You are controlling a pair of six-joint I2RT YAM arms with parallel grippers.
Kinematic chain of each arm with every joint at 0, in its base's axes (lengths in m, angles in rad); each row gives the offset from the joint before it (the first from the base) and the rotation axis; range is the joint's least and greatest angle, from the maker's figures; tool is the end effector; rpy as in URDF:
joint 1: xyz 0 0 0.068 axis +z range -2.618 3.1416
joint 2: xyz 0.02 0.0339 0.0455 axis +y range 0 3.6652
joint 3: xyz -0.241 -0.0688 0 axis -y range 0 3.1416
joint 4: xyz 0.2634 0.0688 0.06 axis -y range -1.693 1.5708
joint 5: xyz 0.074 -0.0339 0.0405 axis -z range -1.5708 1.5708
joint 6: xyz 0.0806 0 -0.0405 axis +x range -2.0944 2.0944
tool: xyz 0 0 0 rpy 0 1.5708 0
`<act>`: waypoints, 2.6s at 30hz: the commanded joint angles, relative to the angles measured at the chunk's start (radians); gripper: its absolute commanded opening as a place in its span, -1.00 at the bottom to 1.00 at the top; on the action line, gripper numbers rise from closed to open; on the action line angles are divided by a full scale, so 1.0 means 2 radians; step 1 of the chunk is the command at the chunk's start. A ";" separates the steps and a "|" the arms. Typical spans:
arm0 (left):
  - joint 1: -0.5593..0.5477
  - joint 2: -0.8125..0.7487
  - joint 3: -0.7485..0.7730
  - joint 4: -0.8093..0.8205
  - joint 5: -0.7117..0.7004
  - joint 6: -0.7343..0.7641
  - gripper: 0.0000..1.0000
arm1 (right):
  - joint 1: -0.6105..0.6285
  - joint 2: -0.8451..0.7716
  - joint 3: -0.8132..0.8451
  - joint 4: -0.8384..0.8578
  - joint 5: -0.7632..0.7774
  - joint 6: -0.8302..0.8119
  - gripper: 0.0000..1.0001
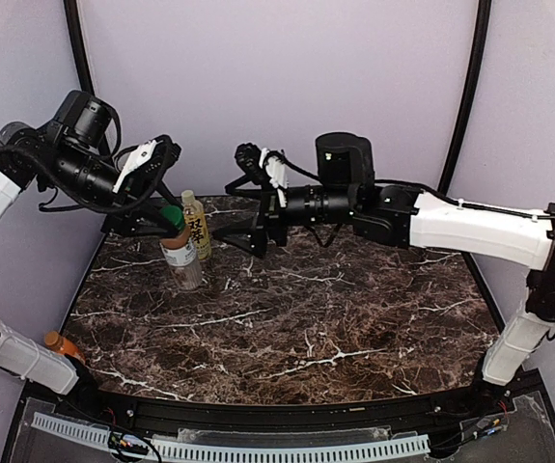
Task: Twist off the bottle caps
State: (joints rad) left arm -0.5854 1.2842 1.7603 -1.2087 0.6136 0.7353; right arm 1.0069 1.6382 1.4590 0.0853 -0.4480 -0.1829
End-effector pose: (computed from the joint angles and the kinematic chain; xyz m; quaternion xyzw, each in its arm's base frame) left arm 0.1931 -0.1837 0.4252 0.6312 0.6124 -0.2460 0.4075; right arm 0.2121 0.4008 0.3523 -0.5279 0.5134 0.4133 0.5356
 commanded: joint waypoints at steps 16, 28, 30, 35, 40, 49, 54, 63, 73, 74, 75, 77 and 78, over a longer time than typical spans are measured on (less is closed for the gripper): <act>-0.024 -0.006 -0.025 0.082 0.040 -0.045 -0.99 | 0.038 0.108 0.073 0.045 -0.075 -0.007 0.43; -0.025 -0.042 -0.070 0.172 -0.020 -0.120 0.93 | 0.035 0.071 0.041 0.088 -0.020 0.031 -0.46; -0.025 -0.069 -0.101 0.219 -0.057 -0.130 0.97 | 0.030 0.055 0.029 0.104 0.011 0.076 -0.57; -0.025 -0.175 -0.238 0.336 -0.035 -0.123 0.98 | 0.026 0.017 -0.011 0.186 0.083 0.189 -0.56; -0.026 -0.180 -0.317 0.389 -0.068 -0.166 0.95 | 0.050 0.028 -0.007 0.213 0.161 0.227 -0.56; -0.031 -0.141 -0.305 0.436 -0.111 -0.190 0.74 | 0.072 0.058 0.002 0.249 0.222 0.271 -0.62; -0.039 -0.128 -0.314 0.435 -0.094 -0.213 0.71 | 0.079 0.081 0.030 0.240 0.220 0.268 -0.62; -0.040 -0.126 -0.307 0.448 -0.106 -0.227 -0.07 | 0.080 0.078 0.019 0.258 0.212 0.270 -0.60; -0.040 -0.141 -0.311 0.409 -0.142 -0.141 -0.52 | 0.066 -0.020 0.000 0.132 0.153 0.187 0.97; -0.040 -0.144 -0.315 0.403 -0.152 -0.122 -0.54 | 0.061 -0.034 0.006 0.091 0.147 0.186 0.97; -0.040 -0.149 -0.321 0.400 -0.161 -0.085 -0.54 | 0.058 -0.045 0.017 0.049 0.145 0.188 0.97; -0.040 -0.156 -0.325 0.402 -0.192 -0.031 -0.55 | 0.053 -0.054 0.049 -0.042 0.161 0.199 0.97; -0.040 -0.158 -0.327 0.406 -0.213 0.003 -0.55 | 0.051 -0.052 0.072 -0.090 0.177 0.211 0.97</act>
State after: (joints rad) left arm -0.6624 1.0130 1.1301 -0.3706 0.3092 0.4763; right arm 1.1332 1.5955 1.4776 0.2443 -0.1234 0.2283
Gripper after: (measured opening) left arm 0.303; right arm 0.986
